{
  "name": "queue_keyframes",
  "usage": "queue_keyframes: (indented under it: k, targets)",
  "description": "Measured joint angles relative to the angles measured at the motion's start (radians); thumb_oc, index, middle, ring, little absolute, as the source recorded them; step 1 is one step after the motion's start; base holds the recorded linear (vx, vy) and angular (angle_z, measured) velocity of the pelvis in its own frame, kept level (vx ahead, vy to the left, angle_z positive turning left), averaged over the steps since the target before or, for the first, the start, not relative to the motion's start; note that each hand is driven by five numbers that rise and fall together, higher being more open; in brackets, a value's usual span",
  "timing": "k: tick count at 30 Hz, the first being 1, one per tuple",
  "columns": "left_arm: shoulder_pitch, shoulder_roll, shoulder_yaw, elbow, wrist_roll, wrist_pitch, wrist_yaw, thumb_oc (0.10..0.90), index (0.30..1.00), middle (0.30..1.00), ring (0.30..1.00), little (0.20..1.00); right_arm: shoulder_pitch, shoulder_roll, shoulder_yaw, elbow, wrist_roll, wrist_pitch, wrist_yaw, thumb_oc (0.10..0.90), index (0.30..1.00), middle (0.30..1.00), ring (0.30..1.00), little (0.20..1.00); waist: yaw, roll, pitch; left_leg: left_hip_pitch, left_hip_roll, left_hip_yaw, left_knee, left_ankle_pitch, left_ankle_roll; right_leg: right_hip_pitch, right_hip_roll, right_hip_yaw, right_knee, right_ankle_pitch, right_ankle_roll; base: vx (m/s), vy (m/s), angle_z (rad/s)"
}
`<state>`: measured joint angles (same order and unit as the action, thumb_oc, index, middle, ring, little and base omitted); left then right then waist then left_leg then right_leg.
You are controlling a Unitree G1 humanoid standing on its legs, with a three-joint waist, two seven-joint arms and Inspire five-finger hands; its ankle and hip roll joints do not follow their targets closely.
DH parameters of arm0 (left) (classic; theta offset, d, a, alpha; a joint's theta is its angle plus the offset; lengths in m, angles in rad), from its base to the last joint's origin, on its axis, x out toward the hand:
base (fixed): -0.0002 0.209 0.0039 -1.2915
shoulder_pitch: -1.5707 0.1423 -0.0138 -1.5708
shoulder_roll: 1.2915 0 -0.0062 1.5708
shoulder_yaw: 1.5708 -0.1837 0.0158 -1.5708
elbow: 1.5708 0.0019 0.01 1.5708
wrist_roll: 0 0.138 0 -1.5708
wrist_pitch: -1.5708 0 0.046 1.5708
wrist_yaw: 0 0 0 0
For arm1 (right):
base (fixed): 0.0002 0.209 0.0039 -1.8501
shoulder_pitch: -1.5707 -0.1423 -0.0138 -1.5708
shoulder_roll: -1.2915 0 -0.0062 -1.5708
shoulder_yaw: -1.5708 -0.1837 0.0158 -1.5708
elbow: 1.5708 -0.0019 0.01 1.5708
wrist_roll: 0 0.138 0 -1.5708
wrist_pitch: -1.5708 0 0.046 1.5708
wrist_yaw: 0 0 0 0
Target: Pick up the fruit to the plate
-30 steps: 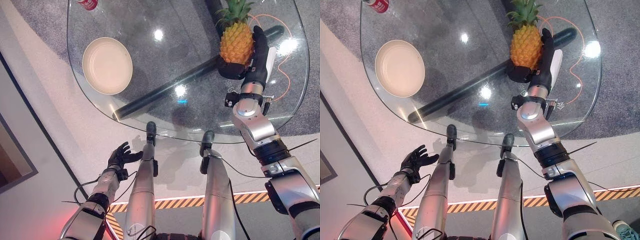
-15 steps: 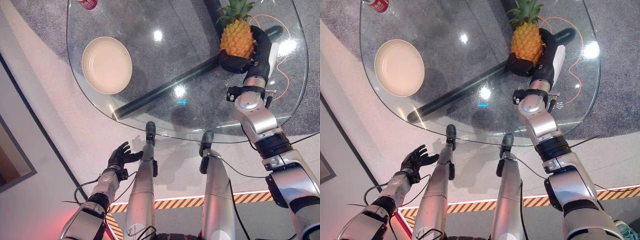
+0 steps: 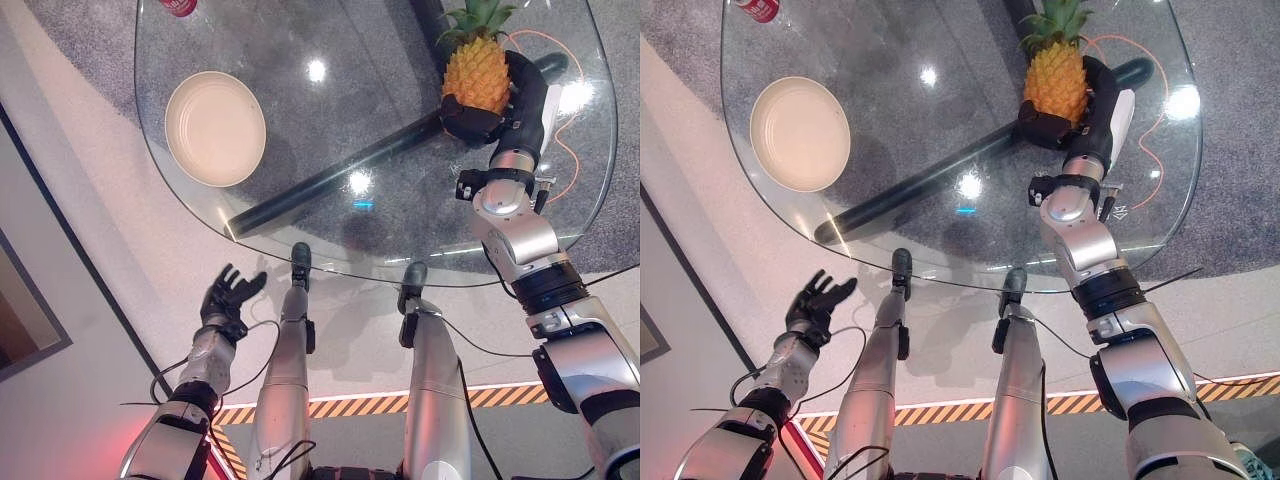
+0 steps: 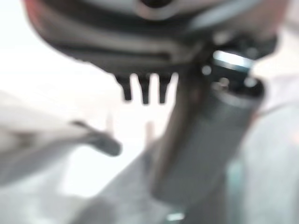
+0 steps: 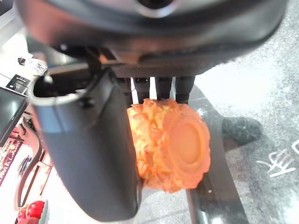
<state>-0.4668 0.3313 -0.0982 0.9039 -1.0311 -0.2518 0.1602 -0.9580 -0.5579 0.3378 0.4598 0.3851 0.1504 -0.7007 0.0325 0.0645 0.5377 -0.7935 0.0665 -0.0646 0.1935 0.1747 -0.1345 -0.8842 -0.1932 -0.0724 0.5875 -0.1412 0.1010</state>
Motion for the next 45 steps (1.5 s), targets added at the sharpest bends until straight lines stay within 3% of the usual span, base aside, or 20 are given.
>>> queue_keyframes:
  k: [8,14,22,28,37,45]
  targets:
    - [-0.126,0.053,0.086,-0.070,-0.067,-0.186,0.306,0.800,0.900,0.900,0.900,0.900,0.032,0.002,-0.006,-0.022,-0.034,-0.036,-0.020,0.100,0.300,0.300,0.300,0.200,0.007,0.000,0.000,-0.022,0.011,-0.029,-0.002,0.005,-0.009,-0.020,0.007,-0.028,0.019,-0.021,-0.008,-0.02,-0.067,0.05]
    - [-0.187,0.064,0.089,-0.069,0.012,-0.258,0.483,0.800,0.900,0.900,0.900,0.900,0.035,0.002,-0.002,-0.051,-0.033,-0.051,-0.025,0.100,0.300,0.300,0.300,0.200,-0.008,0.000,0.000,-0.040,0.013,-0.030,-0.002,0.009,-0.015,-0.035,0.009,-0.031,0.019,-0.017,-0.016,0.00,-0.006,0.00]
    - [-0.237,0.085,0.097,-0.206,0.168,-0.325,0.569,0.800,0.900,0.900,0.900,0.900,0.074,-0.003,-0.017,-0.113,-0.078,-0.058,-0.028,0.100,0.300,0.300,0.300,0.200,-0.010,-0.001,-0.001,-0.055,0.013,-0.030,-0.001,0.010,-0.016,-0.049,0.009,-0.031,0.018,-0.015,-0.018,0.00,0.000,0.00]
    - [-0.238,0.085,0.097,-0.297,0.220,-0.349,0.559,0.800,0.900,0.900,0.900,0.900,0.123,0.003,-0.027,-0.161,-0.196,-0.061,-0.012,0.100,0.300,0.300,0.300,0.200,-0.013,-0.002,0.000,-0.064,0.013,-0.030,-0.002,0.010,-0.016,-0.058,0.009,-0.031,0.019,-0.016,-0.018,0.00,0.000,0.00]
    - [-0.228,0.047,0.088,-0.427,0.222,-0.356,0.345,0.800,0.900,0.900,0.900,0.900,0.149,0.006,-0.040,-0.173,-0.390,-0.065,0.082,0.100,0.300,0.300,0.300,0.200,-0.016,-0.002,0.000,-0.065,0.012,-0.029,-0.003,0.010,-0.016,-0.061,0.009,-0.030,0.020,-0.016,-0.017,0.00,0.000,0.00]
    - [-0.222,0.036,0.037,-0.482,0.212,-0.205,0.089,0.800,0.900,0.900,0.900,0.900,0.164,0.004,-0.043,-0.215,-0.509,-0.075,0.182,0.100,0.300,0.300,0.300,0.200,-0.034,-0.002,0.000,-0.065,0.012,-0.027,-0.007,0.010,-0.016,-0.063,0.009,-0.028,0.019,-0.017,-0.016,0.00,0.000,0.00]
